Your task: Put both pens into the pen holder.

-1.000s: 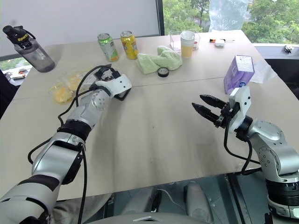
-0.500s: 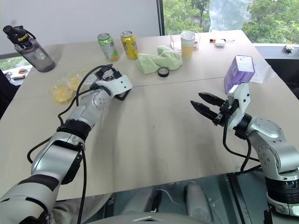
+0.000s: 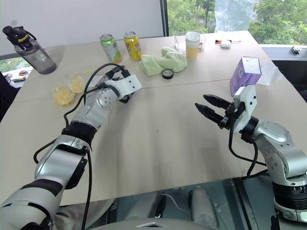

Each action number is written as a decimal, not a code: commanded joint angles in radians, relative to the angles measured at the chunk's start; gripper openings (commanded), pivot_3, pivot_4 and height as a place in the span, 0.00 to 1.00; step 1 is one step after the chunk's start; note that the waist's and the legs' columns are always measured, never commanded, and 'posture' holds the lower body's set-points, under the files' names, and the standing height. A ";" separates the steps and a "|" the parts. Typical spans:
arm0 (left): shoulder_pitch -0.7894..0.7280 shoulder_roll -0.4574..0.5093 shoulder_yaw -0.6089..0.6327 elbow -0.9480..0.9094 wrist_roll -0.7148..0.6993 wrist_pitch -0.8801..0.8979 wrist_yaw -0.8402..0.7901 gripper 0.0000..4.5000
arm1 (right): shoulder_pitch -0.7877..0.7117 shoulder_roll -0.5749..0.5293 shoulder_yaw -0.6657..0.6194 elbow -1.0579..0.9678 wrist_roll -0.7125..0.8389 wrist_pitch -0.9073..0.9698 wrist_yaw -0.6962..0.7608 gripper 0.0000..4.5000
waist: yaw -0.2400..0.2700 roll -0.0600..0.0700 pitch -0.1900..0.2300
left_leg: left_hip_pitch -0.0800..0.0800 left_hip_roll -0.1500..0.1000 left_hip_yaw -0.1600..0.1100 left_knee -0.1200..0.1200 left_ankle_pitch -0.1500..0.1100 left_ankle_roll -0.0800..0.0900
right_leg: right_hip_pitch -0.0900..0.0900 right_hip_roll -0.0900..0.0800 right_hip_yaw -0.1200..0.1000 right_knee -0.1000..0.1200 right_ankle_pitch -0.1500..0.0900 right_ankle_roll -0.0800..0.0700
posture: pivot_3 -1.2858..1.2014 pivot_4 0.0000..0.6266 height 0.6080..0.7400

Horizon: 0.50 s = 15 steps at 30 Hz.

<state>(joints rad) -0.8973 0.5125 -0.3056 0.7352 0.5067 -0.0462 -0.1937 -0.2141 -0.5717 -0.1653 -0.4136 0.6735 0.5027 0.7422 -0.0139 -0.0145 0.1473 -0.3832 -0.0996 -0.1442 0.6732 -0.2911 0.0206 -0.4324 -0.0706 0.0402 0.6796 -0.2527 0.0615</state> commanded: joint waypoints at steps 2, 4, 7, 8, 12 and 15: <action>-0.018 0.004 0.030 -0.013 -0.009 -0.024 0.044 1.00 | -0.013 -0.007 -0.012 -0.045 0.020 0.003 -0.010 0.48 | 0.000 0.000 0.000 | 0.000 0.000 0.000 0.000 0.000 0.000 | 0.000 0.000 0.000 0.000 0.000 0.000 | 0.52 0.24 1.00; -0.015 0.005 0.044 -0.008 -0.016 -0.034 0.075 1.00 | -0.013 -0.007 -0.011 -0.047 0.020 0.004 -0.013 0.48 | 0.000 0.000 0.000 | 0.000 0.000 0.000 0.000 0.000 0.000 | 0.000 0.000 0.000 0.000 0.000 0.000 | 0.52 0.24 1.00; -0.008 -0.018 0.118 0.004 -0.089 -0.025 0.116 1.00 | -0.013 -0.007 -0.011 -0.049 0.021 0.007 -0.015 0.48 | 0.000 0.000 0.000 | 0.000 0.000 0.000 0.000 0.000 0.000 | 0.000 0.000 0.000 0.000 0.000 0.000 | 0.52 0.24 1.00; -0.006 -0.026 0.144 0.012 -0.116 -0.021 0.123 1.00 | -0.014 -0.006 -0.011 -0.049 0.020 0.008 -0.015 0.48 | 0.000 0.000 0.000 | 0.000 0.000 0.000 0.000 0.000 0.000 | 0.000 0.000 0.000 0.000 0.000 0.000 | 0.52 0.24 1.00; 0.003 -0.025 0.165 0.037 -0.127 -0.013 0.137 1.00 | -0.013 -0.007 -0.011 -0.040 0.017 0.002 -0.007 0.48 | 0.000 0.000 0.000 | 0.000 0.000 0.000 0.000 0.000 0.000 | 0.000 0.000 0.000 0.000 0.000 0.000 | 0.52 0.24 1.00; 0.006 -0.016 0.165 0.050 -0.120 -0.010 0.156 1.00 | -0.005 -0.007 -0.015 -0.027 0.011 -0.010 0.006 0.48 | 0.000 0.000 0.000 | 0.000 0.000 0.000 0.000 0.000 0.000 | 0.000 0.000 0.000 0.000 0.000 0.000 | 0.52 0.24 1.00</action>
<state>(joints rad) -0.8878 0.4782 -0.1618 0.7933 0.3892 -0.0529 -0.0627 -0.2141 -0.5717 -0.1653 -0.4154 0.6780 0.5170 0.7374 -0.0141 -0.0146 0.1473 -0.3832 -0.0996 -0.1442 0.6732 -0.2911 0.0206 -0.4324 -0.0707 0.0402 0.6796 -0.2527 0.0615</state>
